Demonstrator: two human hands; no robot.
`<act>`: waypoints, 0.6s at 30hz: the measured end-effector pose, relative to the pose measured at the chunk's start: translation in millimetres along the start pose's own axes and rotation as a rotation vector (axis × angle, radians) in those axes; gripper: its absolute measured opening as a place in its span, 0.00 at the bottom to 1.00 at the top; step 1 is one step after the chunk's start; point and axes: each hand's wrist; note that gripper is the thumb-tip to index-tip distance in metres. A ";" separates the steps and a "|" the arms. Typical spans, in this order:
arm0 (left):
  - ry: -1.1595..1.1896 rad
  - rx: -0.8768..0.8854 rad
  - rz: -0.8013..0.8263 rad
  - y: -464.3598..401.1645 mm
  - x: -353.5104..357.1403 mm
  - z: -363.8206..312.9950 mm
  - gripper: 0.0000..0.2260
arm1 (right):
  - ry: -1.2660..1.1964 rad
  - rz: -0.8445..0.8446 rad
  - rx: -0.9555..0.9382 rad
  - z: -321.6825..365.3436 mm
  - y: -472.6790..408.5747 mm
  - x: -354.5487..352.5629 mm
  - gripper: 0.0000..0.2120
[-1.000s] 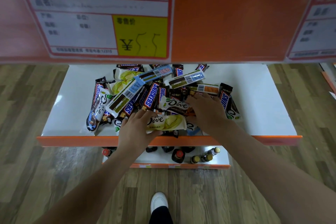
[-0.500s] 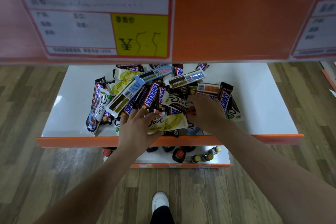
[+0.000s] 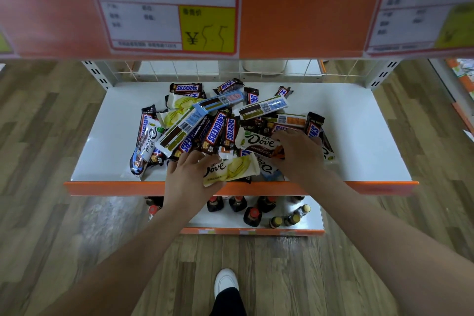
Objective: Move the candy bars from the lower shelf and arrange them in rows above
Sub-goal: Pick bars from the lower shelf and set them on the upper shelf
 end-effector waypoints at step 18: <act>-0.193 0.021 -0.013 86.3 -60.3 -31.4 0.20 | 0.132 -0.112 0.013 17.2 124.1 -22.3 0.23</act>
Point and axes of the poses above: each hand's wrist, its own y-axis away from the middle knuckle, its own x-axis out of the palm, z = x × y, and after that the axes turned 7 degrees about z, right-handed
